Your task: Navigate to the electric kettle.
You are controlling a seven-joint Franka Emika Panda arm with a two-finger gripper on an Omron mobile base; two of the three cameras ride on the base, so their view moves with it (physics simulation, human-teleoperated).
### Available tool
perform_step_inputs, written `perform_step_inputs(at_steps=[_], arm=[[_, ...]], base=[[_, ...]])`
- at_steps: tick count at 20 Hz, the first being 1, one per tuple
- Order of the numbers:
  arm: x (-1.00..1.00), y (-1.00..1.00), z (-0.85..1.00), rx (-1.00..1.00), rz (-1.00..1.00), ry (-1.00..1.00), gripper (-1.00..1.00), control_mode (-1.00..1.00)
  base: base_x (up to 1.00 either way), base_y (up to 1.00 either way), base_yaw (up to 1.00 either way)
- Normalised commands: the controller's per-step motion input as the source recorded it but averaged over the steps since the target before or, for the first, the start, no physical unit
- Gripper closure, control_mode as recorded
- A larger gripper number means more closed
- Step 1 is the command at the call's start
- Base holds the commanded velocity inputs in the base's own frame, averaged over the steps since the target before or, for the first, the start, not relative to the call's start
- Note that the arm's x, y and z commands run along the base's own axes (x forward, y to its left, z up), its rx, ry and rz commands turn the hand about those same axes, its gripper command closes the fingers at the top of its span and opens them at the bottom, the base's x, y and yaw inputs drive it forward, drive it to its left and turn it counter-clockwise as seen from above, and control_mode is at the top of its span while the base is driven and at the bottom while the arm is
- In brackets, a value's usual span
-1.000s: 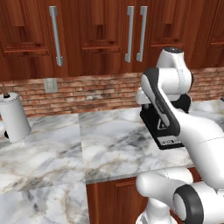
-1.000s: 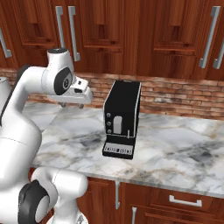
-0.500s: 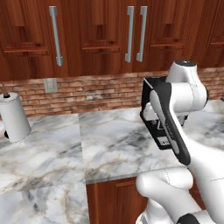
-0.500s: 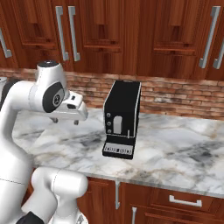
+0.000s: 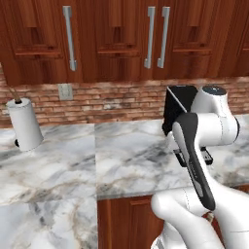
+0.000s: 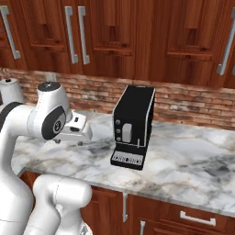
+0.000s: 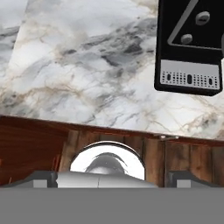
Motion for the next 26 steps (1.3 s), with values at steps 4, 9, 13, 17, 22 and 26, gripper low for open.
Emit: perform_step_inputs(at_steps=[4,9,13,17,22,26], arm=[[0.00,0.00,0.00,0.00,0.00,0.00,-1.00,1.00],[0.00,0.00,0.00,0.00,0.00,0.00,-1.00,1.00],[0.00,0.00,0.00,0.00,0.00,0.00,-1.00,1.00],[0.00,0.00,0.00,0.00,0.00,0.00,-1.00,1.00],[0.00,0.00,0.00,0.00,0.00,0.00,-1.00,1.00],[0.00,0.00,0.00,0.00,0.00,0.00,-1.00,1.00]], base=[[-0.28,-0.37,0.57],[-0.37,-0.28,0.76],[-0.52,-0.04,0.80],[-0.47,0.00,0.77],[-0.38,0.04,0.75],[-0.32,0.00,0.75]])
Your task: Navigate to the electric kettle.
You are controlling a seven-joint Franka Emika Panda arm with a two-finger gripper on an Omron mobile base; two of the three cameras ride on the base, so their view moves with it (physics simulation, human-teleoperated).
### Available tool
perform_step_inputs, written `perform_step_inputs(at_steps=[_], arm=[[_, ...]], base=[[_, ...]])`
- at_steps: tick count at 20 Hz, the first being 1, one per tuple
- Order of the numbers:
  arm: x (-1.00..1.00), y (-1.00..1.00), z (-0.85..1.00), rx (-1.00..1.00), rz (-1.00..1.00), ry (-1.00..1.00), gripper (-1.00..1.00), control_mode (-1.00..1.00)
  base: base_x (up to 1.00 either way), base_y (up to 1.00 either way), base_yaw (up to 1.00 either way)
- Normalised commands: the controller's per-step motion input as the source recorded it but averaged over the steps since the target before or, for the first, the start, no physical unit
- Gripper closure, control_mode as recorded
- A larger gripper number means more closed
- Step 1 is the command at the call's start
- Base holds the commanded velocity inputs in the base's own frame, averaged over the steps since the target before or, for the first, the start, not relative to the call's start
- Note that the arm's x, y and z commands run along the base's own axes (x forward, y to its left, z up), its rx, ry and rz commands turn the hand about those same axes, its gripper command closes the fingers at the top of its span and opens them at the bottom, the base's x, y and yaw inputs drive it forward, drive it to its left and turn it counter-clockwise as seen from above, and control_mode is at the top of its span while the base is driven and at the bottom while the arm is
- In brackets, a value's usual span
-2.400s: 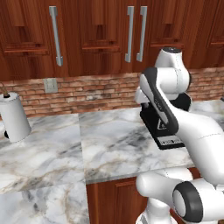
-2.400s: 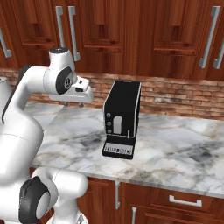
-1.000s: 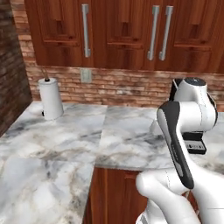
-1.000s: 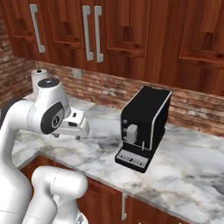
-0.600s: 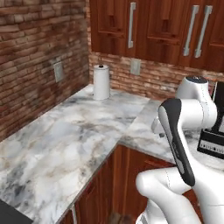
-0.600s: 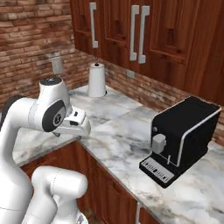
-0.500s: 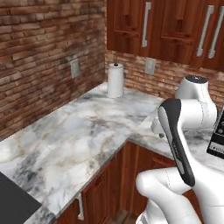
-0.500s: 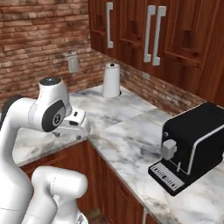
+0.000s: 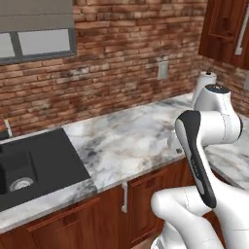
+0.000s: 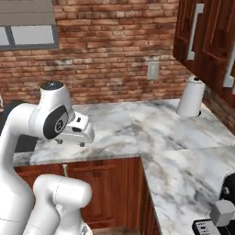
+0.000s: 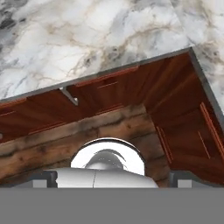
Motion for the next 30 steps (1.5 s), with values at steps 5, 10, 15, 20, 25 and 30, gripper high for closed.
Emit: perform_step_inputs(at_steps=[5,10,15,20,25,30], arm=[[0.00,0.00,0.00,0.00,0.00,0.00,-1.00,1.00],[0.00,0.00,0.00,0.00,0.00,0.00,-1.00,1.00],[0.00,0.00,0.00,0.00,0.00,0.00,-1.00,1.00],[0.00,0.00,0.00,0.00,0.00,0.00,-1.00,1.00],[0.00,0.00,0.00,0.00,0.00,0.00,-1.00,1.00],[0.00,0.00,0.00,0.00,0.00,0.00,-1.00,1.00]], base=[[-0.14,0.10,0.75],[0.00,0.37,0.70],[0.02,0.44,0.70],[0.15,0.44,0.67],[0.34,0.44,0.62],[0.87,0.58,0.39]])
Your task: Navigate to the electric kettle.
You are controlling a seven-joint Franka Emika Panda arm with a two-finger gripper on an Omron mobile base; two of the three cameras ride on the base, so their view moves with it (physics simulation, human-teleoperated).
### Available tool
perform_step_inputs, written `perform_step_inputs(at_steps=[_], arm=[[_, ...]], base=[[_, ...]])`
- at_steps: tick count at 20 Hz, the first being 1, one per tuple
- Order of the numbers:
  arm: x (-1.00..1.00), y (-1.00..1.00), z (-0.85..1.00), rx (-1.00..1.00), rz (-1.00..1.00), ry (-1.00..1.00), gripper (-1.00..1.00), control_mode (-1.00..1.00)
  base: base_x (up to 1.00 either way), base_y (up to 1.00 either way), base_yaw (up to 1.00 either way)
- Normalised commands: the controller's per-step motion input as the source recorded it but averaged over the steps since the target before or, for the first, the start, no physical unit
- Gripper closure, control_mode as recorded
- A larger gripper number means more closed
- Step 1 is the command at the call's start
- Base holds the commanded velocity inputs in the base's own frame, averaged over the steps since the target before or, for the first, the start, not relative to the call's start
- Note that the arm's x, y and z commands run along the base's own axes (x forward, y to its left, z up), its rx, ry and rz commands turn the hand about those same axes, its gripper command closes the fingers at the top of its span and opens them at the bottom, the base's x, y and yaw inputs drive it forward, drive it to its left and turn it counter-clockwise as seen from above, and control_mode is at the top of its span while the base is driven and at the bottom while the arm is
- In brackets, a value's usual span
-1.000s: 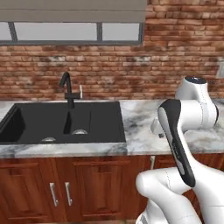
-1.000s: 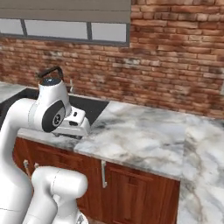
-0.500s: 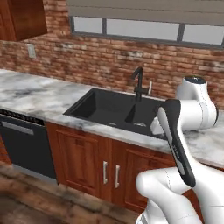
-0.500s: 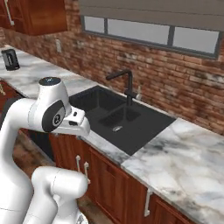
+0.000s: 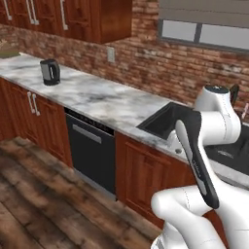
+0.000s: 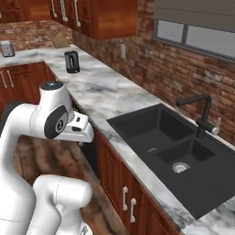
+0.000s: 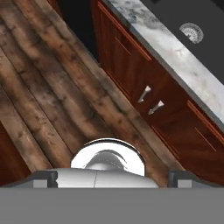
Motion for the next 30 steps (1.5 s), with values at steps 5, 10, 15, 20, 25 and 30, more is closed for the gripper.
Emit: perform_step_inputs(at_steps=[5,10,15,20,25,30], arm=[[0.00,0.00,0.00,0.00,0.00,0.00,-1.00,1.00],[0.00,0.00,0.00,0.00,0.00,0.00,-1.00,1.00],[0.00,0.00,0.00,0.00,0.00,0.00,-1.00,1.00],[0.00,0.00,0.00,0.00,0.00,0.00,-1.00,1.00],[0.00,0.00,0.00,0.00,0.00,0.00,-1.00,1.00],[0.00,0.00,0.00,0.00,0.00,0.00,-1.00,1.00]], base=[[1.00,0.81,0.17],[1.00,0.99,0.07],[1.00,1.00,0.01],[1.00,1.00,-0.02],[1.00,0.84,-0.24],[0.92,0.67,-0.42]])
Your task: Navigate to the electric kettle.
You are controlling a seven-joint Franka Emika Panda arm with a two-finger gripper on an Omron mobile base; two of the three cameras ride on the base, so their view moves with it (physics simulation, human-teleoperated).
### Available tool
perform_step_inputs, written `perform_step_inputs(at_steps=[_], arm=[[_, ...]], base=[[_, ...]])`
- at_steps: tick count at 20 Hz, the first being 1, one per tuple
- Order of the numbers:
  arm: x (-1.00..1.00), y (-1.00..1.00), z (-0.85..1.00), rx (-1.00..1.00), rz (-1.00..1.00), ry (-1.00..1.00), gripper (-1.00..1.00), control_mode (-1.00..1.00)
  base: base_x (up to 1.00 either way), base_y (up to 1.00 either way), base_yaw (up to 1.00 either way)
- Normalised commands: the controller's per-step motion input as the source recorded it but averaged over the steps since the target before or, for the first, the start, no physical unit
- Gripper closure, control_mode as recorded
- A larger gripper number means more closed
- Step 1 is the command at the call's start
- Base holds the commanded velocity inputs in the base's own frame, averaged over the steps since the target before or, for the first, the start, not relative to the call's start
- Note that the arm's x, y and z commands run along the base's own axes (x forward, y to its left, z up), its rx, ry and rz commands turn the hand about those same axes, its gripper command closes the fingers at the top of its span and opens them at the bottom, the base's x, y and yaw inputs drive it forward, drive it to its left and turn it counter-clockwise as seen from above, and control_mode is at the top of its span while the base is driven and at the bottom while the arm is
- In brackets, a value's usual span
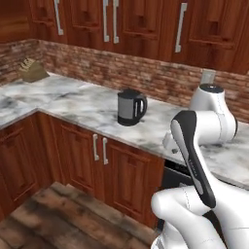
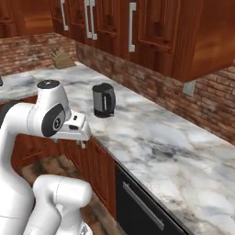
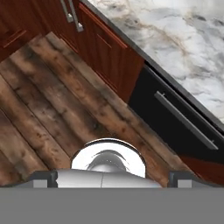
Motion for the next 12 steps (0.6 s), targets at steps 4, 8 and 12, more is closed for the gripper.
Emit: perform_step_inputs(at_steps=[4,8,12], arm=[[0.00,0.00,0.00,0.00,0.00,0.00,-1.00,1.00],[0.00,0.00,0.00,0.00,0.00,0.00,-1.00,1.00],[0.00,0.00,0.00,0.00,0.00,0.00,-1.00,1.00]], base=[[0.82,0.69,-0.46],[0.77,0.66,-0.46],[0.57,0.51,-0.44]])
